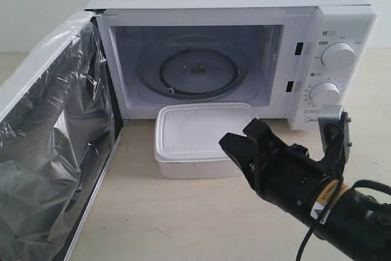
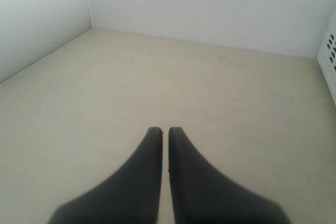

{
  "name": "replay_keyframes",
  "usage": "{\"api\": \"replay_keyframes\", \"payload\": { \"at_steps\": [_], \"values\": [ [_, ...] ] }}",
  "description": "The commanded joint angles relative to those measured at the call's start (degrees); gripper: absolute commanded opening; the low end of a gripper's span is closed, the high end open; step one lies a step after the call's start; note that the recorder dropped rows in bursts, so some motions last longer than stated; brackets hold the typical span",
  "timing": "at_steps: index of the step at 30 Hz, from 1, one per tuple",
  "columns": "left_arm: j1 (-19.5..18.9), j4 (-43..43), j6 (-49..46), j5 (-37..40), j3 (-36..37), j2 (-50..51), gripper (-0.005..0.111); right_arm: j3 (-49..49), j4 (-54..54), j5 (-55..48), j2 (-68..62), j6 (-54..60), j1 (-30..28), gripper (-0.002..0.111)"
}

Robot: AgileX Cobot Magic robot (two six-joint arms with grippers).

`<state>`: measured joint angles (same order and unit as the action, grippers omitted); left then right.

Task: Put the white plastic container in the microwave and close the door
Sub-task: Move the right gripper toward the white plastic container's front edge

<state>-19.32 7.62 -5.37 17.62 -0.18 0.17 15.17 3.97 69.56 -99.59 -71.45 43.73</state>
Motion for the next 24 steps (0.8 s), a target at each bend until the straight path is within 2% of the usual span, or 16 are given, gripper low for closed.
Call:
{"api": "replay_keyframes", "payload": {
  "at_steps": [1, 4, 24],
  "values": [
    [-0.21, 0.30, -0.26, -0.03, 0.18, -0.17, 0.004, 0.26, 0.41, 0.40, -5.19, -5.16, 1.20, 0.000],
    [-0.21, 0.30, -0.26, -0.03, 0.18, -0.17, 0.004, 0.26, 0.53, 0.40, -5.67, -5.94, 2.72, 0.000],
    [-0.21, 0.30, -0.26, -0.03, 0.18, -0.17, 0.004, 0.39, 1.50, 0.40, -5.67, -1.93, 2.71, 0.000]
  ]
}}
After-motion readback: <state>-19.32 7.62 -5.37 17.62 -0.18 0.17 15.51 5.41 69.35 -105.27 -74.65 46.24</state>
